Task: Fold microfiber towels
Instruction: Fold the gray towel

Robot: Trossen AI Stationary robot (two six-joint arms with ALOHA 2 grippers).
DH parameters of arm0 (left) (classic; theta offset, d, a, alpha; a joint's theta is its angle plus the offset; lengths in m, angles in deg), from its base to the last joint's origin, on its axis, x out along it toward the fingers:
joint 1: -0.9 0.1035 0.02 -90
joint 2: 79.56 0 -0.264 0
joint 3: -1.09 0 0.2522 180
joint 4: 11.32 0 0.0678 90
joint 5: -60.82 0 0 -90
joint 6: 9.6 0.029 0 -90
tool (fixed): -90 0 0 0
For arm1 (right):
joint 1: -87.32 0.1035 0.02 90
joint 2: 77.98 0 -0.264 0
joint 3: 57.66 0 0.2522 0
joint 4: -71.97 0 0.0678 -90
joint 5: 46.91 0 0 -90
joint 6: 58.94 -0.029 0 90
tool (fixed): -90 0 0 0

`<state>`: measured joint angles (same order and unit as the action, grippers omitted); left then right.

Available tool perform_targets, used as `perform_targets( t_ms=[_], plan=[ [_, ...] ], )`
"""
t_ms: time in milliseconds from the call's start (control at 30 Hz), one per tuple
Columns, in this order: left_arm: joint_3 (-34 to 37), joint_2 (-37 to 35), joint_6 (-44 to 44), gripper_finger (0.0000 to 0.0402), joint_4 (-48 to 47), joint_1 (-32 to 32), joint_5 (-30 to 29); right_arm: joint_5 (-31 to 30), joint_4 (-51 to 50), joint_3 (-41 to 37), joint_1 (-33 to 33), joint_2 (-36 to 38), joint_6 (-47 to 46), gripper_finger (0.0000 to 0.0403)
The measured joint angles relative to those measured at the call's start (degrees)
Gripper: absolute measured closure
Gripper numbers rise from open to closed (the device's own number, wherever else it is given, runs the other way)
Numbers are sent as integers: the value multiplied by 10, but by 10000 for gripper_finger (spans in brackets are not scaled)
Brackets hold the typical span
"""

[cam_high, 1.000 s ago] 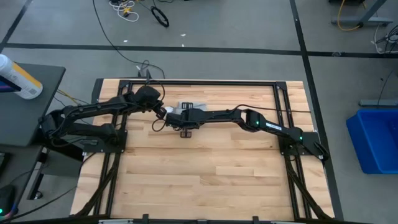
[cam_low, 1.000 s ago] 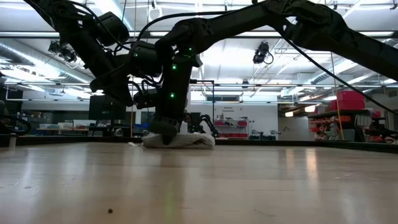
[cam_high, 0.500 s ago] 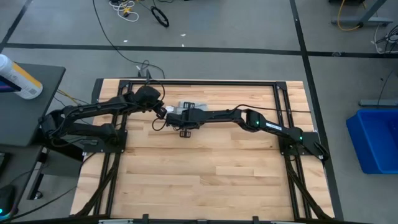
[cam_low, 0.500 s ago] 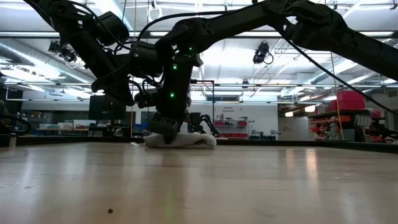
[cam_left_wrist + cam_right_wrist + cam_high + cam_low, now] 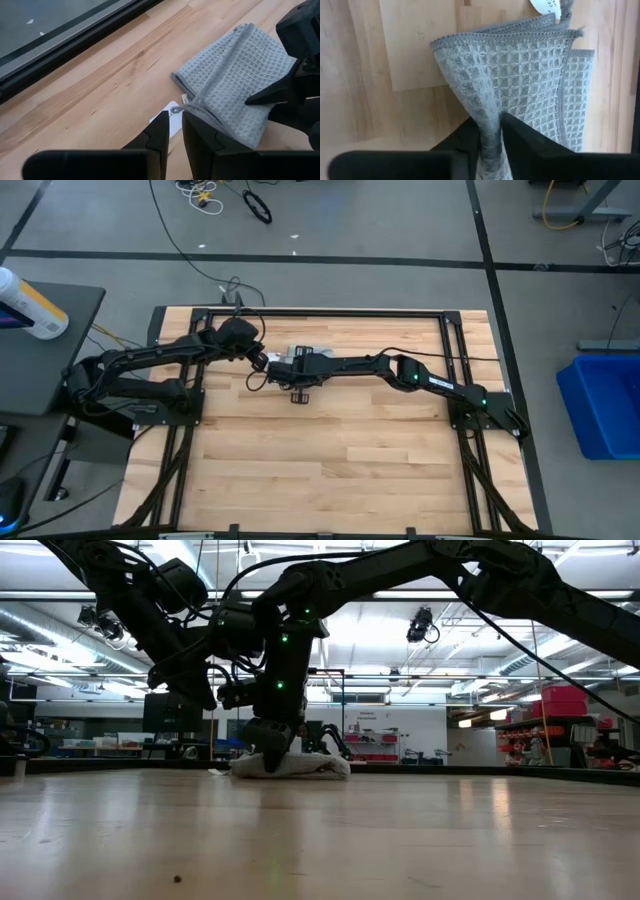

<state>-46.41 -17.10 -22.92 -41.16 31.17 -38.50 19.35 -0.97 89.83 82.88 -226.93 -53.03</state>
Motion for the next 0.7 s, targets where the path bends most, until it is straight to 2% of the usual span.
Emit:
perform_targets(
  t_ms=[133,267,600,700],
  plan=[
    [0,0,0,343,0,0,11,5,-14,0,2,5,1,293],
    [0,0,0,343,0,0,15,15,-21,0,5,11,-3,290],
    [0,0,1,343,-2,0,13,14,-19,0,6,14,1,373],
    [0,0,2,343,-2,0,13,-5,-19,0,6,14,-3,394]
  ],
)
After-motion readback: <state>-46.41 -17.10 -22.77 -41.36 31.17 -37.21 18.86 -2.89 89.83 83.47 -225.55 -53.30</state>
